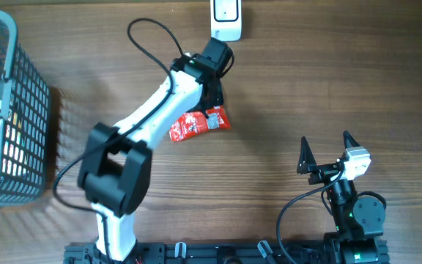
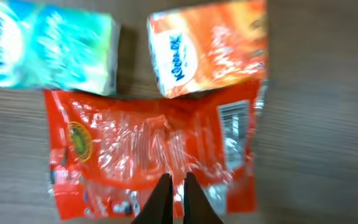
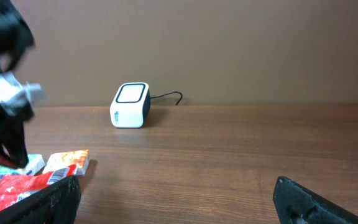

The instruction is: Scan the item barcode

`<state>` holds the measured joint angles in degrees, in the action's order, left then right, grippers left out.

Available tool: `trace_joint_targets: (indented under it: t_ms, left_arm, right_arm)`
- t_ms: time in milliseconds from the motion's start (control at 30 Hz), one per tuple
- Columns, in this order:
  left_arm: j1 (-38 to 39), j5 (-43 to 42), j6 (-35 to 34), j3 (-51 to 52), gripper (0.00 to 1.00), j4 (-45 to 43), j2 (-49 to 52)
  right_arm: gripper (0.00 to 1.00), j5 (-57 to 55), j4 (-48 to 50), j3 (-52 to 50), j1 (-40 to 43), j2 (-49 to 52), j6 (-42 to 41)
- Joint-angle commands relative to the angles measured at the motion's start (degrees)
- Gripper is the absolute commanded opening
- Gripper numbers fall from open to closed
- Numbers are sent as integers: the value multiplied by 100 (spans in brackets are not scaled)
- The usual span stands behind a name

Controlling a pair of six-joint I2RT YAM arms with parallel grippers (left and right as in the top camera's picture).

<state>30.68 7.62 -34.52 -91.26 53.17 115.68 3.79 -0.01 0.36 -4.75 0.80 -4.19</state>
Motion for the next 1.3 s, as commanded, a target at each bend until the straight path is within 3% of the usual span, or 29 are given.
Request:
trace_joint_targets:
  t_ms: [0,267,433,500,567,733,867,1100,1267]
  left_arm:
    - [-26,-120,-109,42,5,-28,407]
    - [-28,-435,20,-7,6,-109,476]
    - [-92,-629,391,-697,6,306,116]
    - [-131,-623,409,-776,10,317,-81]
    - [-212,-389,409,-776,14,396,-203]
    - [-501,42,387,-586,9,710,-131]
    - [-767,11,-28,201,8,330,-129]
    - [-721,-1080,-66,1272,8,-1045,-129]
    - [-772,-1080,216,1051,4,-800,-240]
  right_arm:
    - [100,-37,11,-7,-22,-22,81]
    - [100,-37,11,-7,-22,-22,81]
    - [100,-37,11,-7,-22,-22,79]
    - [100,-37,11,-7,-22,-22,79]
    - [100,-37,11,-7,-22,-22,79]
    - [100,-37,11,-7,-22,-22,81]
    - [100,-37,11,-7,-22,-22,79]
    - [100,-37,11,-7,-22,-22,79]
    - [100,-37,11,-7,-22,-22,76]
